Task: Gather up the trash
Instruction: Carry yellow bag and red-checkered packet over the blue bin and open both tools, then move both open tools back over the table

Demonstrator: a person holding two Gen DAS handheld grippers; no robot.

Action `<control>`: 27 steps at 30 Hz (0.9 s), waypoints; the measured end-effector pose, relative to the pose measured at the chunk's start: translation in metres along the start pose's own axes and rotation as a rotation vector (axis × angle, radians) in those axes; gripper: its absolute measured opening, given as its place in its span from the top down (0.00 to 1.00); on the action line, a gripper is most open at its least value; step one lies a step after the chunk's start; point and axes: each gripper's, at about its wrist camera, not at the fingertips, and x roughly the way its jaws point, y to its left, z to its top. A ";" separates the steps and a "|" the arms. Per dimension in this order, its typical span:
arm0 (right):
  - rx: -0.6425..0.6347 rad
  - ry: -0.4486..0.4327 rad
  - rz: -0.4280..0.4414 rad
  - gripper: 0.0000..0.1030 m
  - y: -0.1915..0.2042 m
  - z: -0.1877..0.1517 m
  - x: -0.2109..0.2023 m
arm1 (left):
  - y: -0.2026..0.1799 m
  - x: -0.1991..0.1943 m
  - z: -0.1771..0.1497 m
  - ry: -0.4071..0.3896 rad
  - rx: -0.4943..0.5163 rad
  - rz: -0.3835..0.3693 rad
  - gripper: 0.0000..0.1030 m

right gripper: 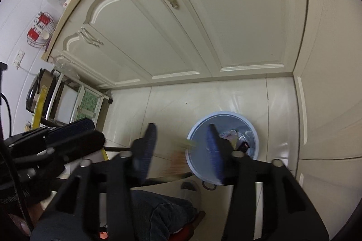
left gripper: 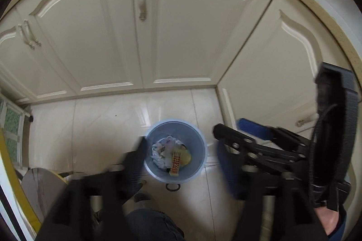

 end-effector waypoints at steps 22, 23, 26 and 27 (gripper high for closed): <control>-0.007 -0.185 -0.086 0.00 0.069 0.009 -0.084 | 0.019 -0.111 -0.050 -0.206 -0.091 0.087 0.23; -0.018 -0.199 -0.085 0.00 0.077 0.008 -0.090 | 0.022 -0.120 -0.057 -0.219 -0.095 0.088 0.23; -0.041 -0.230 -0.080 0.00 0.097 0.005 -0.107 | 0.029 -0.145 -0.072 -0.265 -0.117 0.098 0.23; -0.051 -0.243 -0.077 0.00 0.106 0.003 -0.113 | 0.030 -0.158 -0.079 -0.279 -0.123 0.101 0.22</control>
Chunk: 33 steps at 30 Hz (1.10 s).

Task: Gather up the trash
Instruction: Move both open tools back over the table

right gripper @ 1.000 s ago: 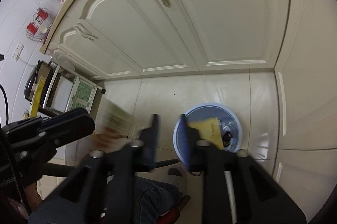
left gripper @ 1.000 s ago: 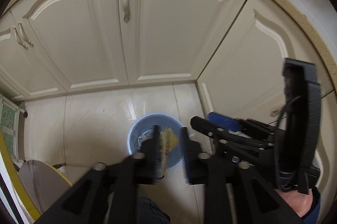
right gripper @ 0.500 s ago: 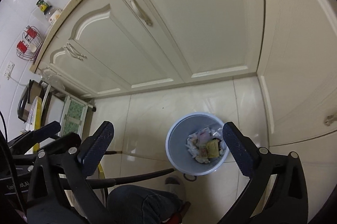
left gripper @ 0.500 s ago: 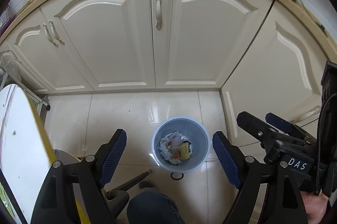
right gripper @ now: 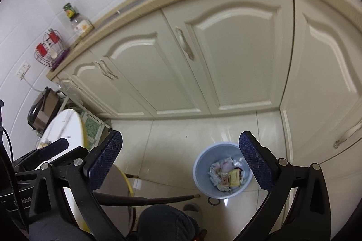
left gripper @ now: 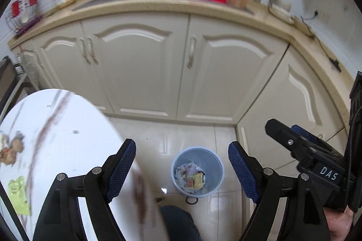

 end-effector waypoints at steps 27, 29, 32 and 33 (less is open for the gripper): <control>-0.444 -0.237 0.174 0.00 0.282 -0.049 -0.121 | 0.164 -0.311 -0.214 -0.390 -0.373 0.330 0.02; -0.484 -0.237 0.190 0.00 0.305 -0.060 -0.121 | 0.170 -0.325 -0.232 -0.400 -0.403 0.364 0.01; -0.525 -0.235 0.213 0.00 0.328 -0.074 -0.121 | 0.176 -0.342 -0.256 -0.406 -0.449 0.399 0.01; -0.540 -0.235 0.219 0.00 0.337 -0.079 -0.120 | 0.179 -0.348 -0.264 -0.407 -0.464 0.409 0.01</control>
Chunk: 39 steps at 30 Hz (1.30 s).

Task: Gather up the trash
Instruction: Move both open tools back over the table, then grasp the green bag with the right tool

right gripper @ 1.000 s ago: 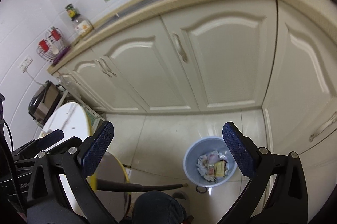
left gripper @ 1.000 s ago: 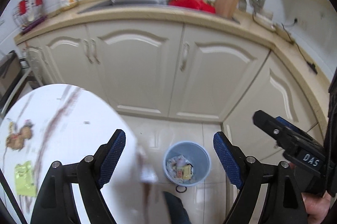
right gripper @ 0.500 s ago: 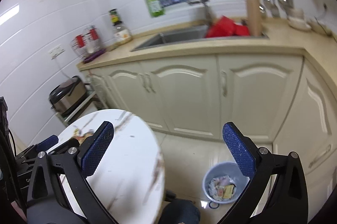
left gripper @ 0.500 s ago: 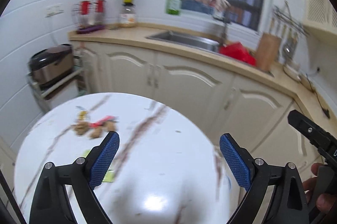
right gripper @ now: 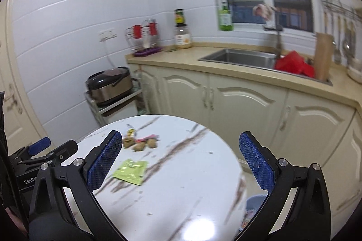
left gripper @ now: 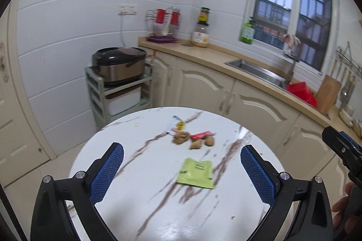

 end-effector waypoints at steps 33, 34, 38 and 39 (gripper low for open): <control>-0.226 0.368 0.119 0.00 0.091 -0.085 0.153 | 0.054 0.091 0.006 0.158 -0.057 0.114 0.01; -0.237 0.385 0.119 0.00 0.094 -0.090 0.161 | 0.055 0.097 0.006 0.166 -0.056 0.115 0.01; -0.255 0.444 0.128 0.00 0.102 -0.107 0.190 | 0.061 0.119 0.008 0.196 -0.064 0.124 0.01; -0.259 0.457 0.135 0.00 0.104 -0.110 0.197 | 0.063 0.125 0.007 0.201 -0.068 0.127 0.01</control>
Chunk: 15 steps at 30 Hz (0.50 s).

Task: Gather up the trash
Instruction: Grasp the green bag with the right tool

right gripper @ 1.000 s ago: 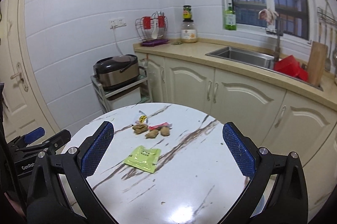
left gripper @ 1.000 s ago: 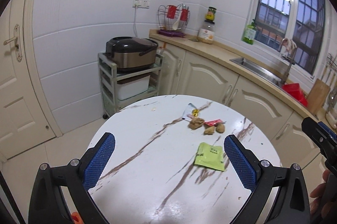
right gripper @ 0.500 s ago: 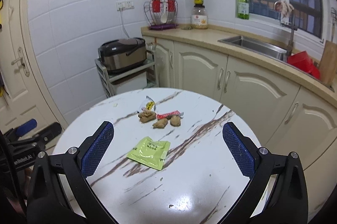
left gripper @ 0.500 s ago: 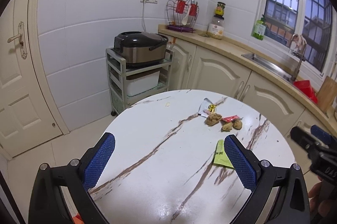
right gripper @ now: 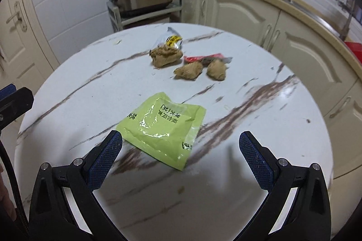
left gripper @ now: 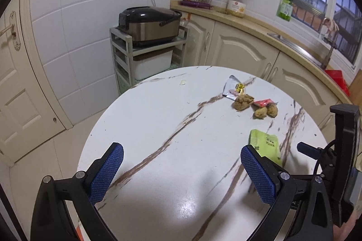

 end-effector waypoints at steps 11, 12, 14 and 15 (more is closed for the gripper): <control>-0.040 0.008 0.036 0.33 0.005 0.007 0.028 | 0.000 0.050 0.018 0.040 -0.001 -0.007 0.01; -0.046 0.003 0.040 0.38 0.003 0.008 0.027 | -0.002 0.053 0.017 0.042 0.001 -0.008 0.01; -0.053 -0.001 0.046 0.56 0.000 0.010 0.026 | -0.007 0.059 0.018 0.047 0.007 -0.011 0.01; -0.055 0.000 0.056 0.61 -0.002 0.011 0.026 | -0.010 0.060 0.014 0.047 0.009 -0.011 0.01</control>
